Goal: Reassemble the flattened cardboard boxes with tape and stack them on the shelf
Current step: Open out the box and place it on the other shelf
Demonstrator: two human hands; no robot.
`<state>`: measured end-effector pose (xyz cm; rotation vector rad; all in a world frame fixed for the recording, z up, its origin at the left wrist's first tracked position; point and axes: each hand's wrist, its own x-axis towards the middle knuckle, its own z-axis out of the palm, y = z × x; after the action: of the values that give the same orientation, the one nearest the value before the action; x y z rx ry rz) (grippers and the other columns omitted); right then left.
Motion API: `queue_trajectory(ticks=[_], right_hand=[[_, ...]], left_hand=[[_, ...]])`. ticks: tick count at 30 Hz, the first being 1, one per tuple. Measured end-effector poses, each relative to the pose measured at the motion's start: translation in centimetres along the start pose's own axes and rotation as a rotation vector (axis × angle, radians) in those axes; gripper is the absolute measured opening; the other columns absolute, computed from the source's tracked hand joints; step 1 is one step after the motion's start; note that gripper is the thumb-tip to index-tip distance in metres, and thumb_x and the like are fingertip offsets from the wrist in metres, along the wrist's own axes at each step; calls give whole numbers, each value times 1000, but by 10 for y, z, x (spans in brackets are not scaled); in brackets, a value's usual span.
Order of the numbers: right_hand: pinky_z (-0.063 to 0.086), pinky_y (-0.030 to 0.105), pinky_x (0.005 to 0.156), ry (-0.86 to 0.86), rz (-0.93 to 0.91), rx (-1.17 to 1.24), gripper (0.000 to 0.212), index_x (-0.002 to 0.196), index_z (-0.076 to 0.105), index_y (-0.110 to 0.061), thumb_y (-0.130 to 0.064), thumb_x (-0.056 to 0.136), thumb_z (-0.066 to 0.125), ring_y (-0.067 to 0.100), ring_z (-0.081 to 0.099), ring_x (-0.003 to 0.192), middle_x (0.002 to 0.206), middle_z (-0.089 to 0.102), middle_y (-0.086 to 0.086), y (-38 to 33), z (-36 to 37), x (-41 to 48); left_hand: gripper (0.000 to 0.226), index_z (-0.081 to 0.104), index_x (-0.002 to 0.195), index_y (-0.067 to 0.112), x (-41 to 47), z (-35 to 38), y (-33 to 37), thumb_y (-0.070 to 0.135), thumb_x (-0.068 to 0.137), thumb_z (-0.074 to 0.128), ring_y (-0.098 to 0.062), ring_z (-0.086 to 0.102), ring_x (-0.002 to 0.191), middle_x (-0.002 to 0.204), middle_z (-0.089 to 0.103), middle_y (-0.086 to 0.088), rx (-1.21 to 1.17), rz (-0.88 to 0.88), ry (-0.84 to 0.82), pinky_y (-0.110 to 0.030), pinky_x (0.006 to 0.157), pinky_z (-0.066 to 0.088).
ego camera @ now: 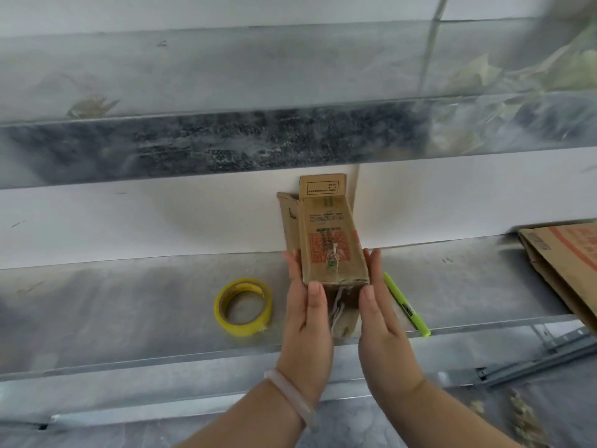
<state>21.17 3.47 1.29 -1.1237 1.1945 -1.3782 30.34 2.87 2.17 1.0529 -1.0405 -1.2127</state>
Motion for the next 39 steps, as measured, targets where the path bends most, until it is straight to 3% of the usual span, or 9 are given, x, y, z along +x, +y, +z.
queue_trajectory(ticks=[2, 6, 14, 18, 21, 27, 33, 36, 39], right_hand=[[36, 6, 99, 55, 45, 63, 51, 143, 38, -42, -46, 92, 43, -18, 43, 124, 132, 52, -35, -2, -1, 2], [47, 5, 80, 183, 80, 115, 40, 136, 51, -33, -29, 97, 48, -9, 61, 108, 115, 68, -24, -4, 6, 12], [44, 4, 84, 217, 214, 60, 33, 129, 46, -51, -38, 104, 31, -18, 56, 104, 104, 63, -41, -5, 6, 11], [37, 32, 109, 134, 322, 3, 47, 137, 46, -50, -65, 94, 33, 3, 54, 121, 125, 62, -23, -9, 2, 15], [50, 30, 97, 65, 279, -21, 36, 130, 58, -38, -49, 97, 46, 1, 65, 105, 110, 71, -17, -14, 4, 19], [44, 0, 71, 52, 231, -114, 41, 130, 58, -31, -41, 104, 29, -10, 61, 96, 109, 69, -16, -12, 1, 17], [37, 37, 112, 7, 321, -53, 53, 137, 37, -62, -77, 87, 23, 4, 53, 124, 128, 61, -21, 4, -12, 15], [42, 13, 99, -98, 231, -47, 42, 139, 36, -59, -56, 98, 29, -11, 52, 116, 125, 58, -32, 4, -21, 14], [44, 11, 98, -107, -26, -119, 42, 139, 45, -42, -25, 100, 45, -12, 51, 120, 125, 59, -31, 2, -41, 17]], left_hand=[[46, 27, 134, 48, 1, 6, 3, 41, 90, 36, 16, 44, 121, 139, 44, 25, -33, -23, 60, -4, 93, 39], [41, 50, 129, 38, 9, 17, 3, 41, 88, 44, -2, 53, 123, 133, 59, 10, -42, -33, 175, -26, 106, 42], [37, 53, 134, 25, 12, 13, 4, 30, 100, 39, -7, 62, 112, 121, 67, 7, -269, -220, 127, -21, 89, 52], [39, 58, 131, 23, 18, 5, 3, 34, 101, 36, -18, 62, 114, 121, 67, -3, -237, -332, 54, -41, 104, 43], [37, 67, 118, 26, 20, 9, 4, 44, 98, 42, -12, 66, 104, 109, 72, 5, -95, -316, 169, -39, 99, 47], [38, 65, 121, 24, 18, 14, 8, 44, 100, 39, -10, 65, 106, 110, 71, 6, -7, -245, 211, -38, 100, 48], [44, 42, 138, 41, 10, 3, -1, 47, 97, 28, 8, 56, 113, 125, 62, 19, -17, -165, 7, -12, 89, 46], [45, 24, 140, 40, 8, -4, -6, 33, 96, 26, 19, 43, 119, 131, 49, 34, 118, 3, -94, -2, 90, 37], [43, 26, 141, 37, 12, -21, -9, 26, 101, 38, 5, 45, 127, 132, 52, 30, 281, 128, -130, -13, 98, 41]])
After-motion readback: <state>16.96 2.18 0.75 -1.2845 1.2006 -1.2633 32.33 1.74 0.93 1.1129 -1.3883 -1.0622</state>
